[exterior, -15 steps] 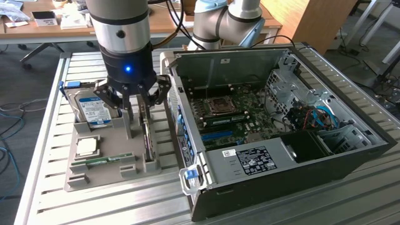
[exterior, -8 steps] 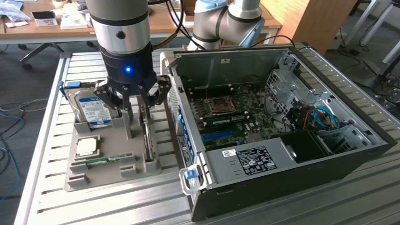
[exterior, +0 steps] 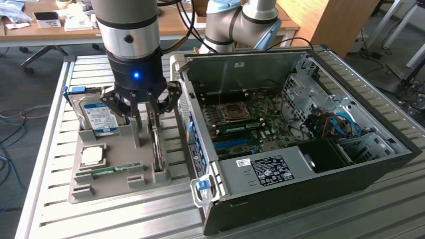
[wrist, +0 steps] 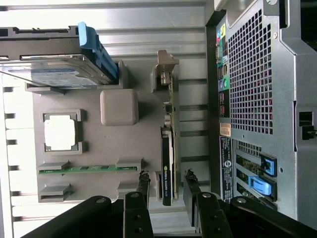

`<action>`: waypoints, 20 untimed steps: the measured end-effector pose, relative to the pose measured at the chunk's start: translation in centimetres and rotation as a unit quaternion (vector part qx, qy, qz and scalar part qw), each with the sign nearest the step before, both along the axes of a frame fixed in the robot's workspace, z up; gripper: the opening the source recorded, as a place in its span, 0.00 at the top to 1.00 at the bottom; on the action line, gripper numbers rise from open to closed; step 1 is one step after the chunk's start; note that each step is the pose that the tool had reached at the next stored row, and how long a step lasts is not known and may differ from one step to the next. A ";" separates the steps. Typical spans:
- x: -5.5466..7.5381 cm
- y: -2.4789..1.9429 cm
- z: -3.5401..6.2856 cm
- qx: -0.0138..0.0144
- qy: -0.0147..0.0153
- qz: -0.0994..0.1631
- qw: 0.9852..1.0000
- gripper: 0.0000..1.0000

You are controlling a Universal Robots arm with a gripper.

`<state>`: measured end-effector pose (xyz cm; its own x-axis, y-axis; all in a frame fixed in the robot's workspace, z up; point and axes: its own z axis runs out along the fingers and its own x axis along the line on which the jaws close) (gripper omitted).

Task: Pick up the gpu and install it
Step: 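Pick up the gpu and move the gpu toward the slot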

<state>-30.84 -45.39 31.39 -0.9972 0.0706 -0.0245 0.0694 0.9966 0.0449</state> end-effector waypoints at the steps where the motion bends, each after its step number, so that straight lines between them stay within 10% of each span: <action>1: 0.0 0.00 -0.02 0.000 0.000 0.000 1.000 0.58; 20: 0.0 0.00 -0.52 0.000 0.000 0.000 1.000 0.58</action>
<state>-30.83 -45.39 30.87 -0.9972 0.0706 -0.0246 0.0694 0.9966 0.0450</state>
